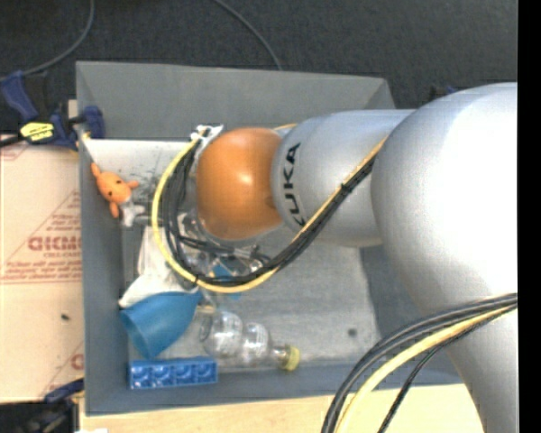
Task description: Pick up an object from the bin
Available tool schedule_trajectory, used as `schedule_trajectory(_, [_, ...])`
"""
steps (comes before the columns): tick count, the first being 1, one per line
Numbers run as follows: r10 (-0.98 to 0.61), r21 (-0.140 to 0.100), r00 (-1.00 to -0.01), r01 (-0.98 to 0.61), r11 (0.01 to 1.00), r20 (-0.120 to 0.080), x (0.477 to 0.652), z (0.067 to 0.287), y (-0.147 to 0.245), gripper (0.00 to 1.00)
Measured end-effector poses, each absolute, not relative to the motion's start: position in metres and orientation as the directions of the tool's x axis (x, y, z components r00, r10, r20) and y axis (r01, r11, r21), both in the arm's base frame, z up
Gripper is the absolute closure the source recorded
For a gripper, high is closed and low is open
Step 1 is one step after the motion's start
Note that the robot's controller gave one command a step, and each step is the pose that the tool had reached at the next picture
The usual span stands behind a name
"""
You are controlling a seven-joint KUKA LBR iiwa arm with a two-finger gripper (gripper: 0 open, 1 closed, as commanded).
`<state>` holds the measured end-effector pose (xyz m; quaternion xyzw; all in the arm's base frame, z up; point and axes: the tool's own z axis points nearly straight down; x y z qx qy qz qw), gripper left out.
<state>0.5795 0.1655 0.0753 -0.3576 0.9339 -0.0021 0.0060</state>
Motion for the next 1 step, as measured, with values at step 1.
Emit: schedule_trajectory(1, [-0.846, -0.018, -0.532, -0.846, 0.533, -0.014, 0.5439, 0.0786, 0.1631, 1.0])
